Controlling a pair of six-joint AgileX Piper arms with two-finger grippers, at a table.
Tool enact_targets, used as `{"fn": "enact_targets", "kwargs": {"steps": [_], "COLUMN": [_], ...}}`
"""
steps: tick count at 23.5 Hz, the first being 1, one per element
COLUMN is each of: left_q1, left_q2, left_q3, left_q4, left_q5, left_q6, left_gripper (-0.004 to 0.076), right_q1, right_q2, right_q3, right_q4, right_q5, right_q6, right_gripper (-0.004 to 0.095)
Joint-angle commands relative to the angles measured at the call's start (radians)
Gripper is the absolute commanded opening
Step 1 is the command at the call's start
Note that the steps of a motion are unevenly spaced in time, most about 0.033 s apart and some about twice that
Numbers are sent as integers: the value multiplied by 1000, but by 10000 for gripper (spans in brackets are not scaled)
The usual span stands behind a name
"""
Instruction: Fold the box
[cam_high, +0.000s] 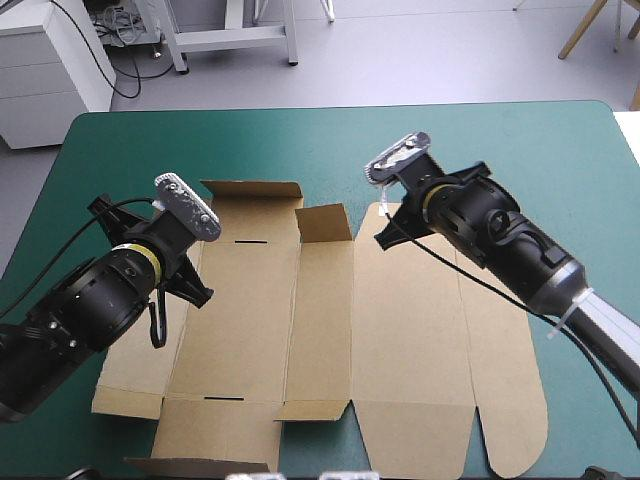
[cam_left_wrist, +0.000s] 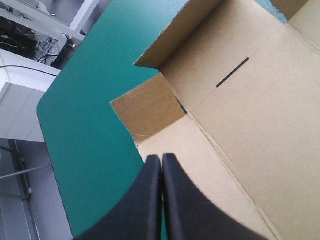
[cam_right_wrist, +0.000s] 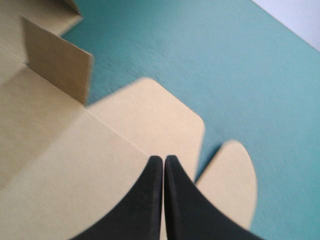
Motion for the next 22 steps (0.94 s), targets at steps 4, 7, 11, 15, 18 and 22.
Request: {"fn": "enact_targets", "kwargs": {"steps": [4, 7, 11, 15, 18, 22], "left_q1": [-6, -4, -2, 145, 370, 666], "left_q2": [-17, -12, 21, 110, 183, 221], "left_q3": [-34, -37, -77, -178, -253, -287], "left_q4": [-29, -88, -162, -424, -740, -1064], "left_q5": [-28, -46, -39, -41, -14, 101], "left_q6": [-59, -83, -83, 16, 186, 356], "left_gripper": [-8, 11, 18, 18, 18, 18], "right_q1": [-3, -3, -3, -3, -3, -3], "right_q2": [-110, -173, -255, -356, -396, -401], "right_q3": [-34, -30, -30, -30, -30, -30], "right_q4": [-181, -135, -72, -67, -67, -60], "right_q5": [298, 300, 300, 300, 300, 300], "right_q6": [139, 126, 96, 78, 53, 27], "right_gripper": [-19, -19, -19, -19, -19, -19]}}
